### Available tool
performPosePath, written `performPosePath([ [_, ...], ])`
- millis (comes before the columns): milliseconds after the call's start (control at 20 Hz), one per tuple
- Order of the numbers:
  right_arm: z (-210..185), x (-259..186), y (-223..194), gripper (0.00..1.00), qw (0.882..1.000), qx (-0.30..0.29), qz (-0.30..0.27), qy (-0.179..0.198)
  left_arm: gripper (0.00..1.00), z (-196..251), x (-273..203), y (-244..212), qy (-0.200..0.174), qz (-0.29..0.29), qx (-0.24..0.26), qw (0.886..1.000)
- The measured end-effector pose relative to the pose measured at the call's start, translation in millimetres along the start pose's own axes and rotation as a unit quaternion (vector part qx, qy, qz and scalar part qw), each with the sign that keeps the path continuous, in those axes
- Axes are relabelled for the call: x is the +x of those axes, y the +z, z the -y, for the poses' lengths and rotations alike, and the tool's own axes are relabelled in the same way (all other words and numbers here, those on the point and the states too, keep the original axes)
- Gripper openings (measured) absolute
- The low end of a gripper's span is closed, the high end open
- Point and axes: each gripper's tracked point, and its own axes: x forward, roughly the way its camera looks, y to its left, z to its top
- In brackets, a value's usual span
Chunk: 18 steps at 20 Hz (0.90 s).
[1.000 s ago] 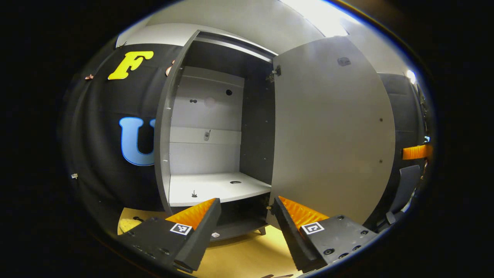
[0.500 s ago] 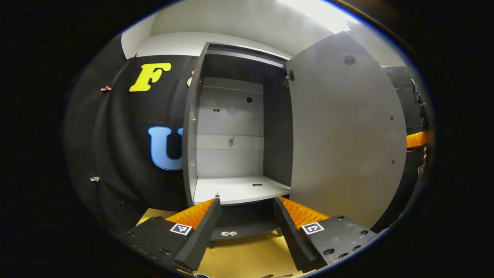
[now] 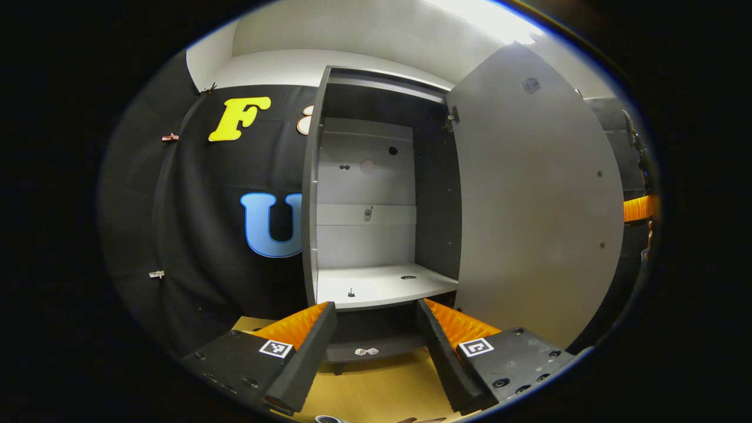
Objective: Open the cabinet door with the right hand, grasp the bottle in the cabinet with the left hand and place it on the coaster, then close the cabinet door with the right hand.
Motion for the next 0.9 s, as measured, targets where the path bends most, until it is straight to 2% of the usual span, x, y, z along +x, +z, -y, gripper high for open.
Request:
performPosePath([
  [50, -7, 2, -1, 0.97, 1.000, -0.002, 0.001, -0.001, 0.87, -7, -3, -2, -0.001, -0.002, -0.001, 1.000],
  [250, -42, 16, -8, 1.00, 1.000, -0.007, 0.002, -0.001, 0.87, -35, -14, -5, -0.005, -0.008, -0.008, 1.000],
  [350, -60, 27, -12, 0.97, 1.000, -0.003, 0.000, 0.001, 0.87, -51, -21, -7, -0.005, -0.010, -0.001, 1.000],
  [400, -68, 32, -14, 1.00, 1.000, 0.001, 0.000, 0.002, 0.87, -61, -24, -7, -0.004, -0.010, 0.004, 1.000],
  [450, -76, 38, -16, 0.97, 1.000, 0.006, -0.001, 0.003, 0.87, -70, -26, -7, -0.004, -0.009, 0.006, 1.000],
  [900, -132, 87, -38, 0.97, 1.000, 0.013, 0.000, 0.023, 0.87, -119, -46, 6, 0.009, 0.006, 0.016, 1.000],
])
